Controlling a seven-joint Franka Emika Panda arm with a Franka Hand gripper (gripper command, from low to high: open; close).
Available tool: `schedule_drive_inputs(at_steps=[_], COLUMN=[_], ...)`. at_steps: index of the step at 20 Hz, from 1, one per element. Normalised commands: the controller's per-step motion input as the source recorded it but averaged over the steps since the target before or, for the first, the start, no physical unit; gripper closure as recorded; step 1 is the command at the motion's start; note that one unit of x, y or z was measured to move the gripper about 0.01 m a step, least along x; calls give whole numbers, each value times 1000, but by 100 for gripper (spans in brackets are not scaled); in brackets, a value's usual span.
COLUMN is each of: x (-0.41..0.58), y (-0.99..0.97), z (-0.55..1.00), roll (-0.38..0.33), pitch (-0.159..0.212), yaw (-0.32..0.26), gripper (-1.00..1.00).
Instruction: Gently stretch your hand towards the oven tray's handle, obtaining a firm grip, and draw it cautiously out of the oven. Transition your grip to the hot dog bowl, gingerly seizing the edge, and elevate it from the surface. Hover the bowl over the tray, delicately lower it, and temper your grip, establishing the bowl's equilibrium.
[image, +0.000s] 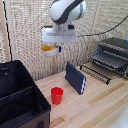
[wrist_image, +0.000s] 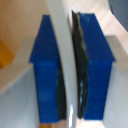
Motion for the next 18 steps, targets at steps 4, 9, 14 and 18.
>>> schedule_drive_inputs(at_steps=[4, 9, 14, 18], x=[101, 14, 0, 0], y=[-630, -693, -878, -949], z=[733, 543, 217, 89], roll=[0, 3, 3, 0], pitch=[83, 29, -27, -68], yaw=[-187, -174, -112, -87], gripper=[100, 100, 100, 100])
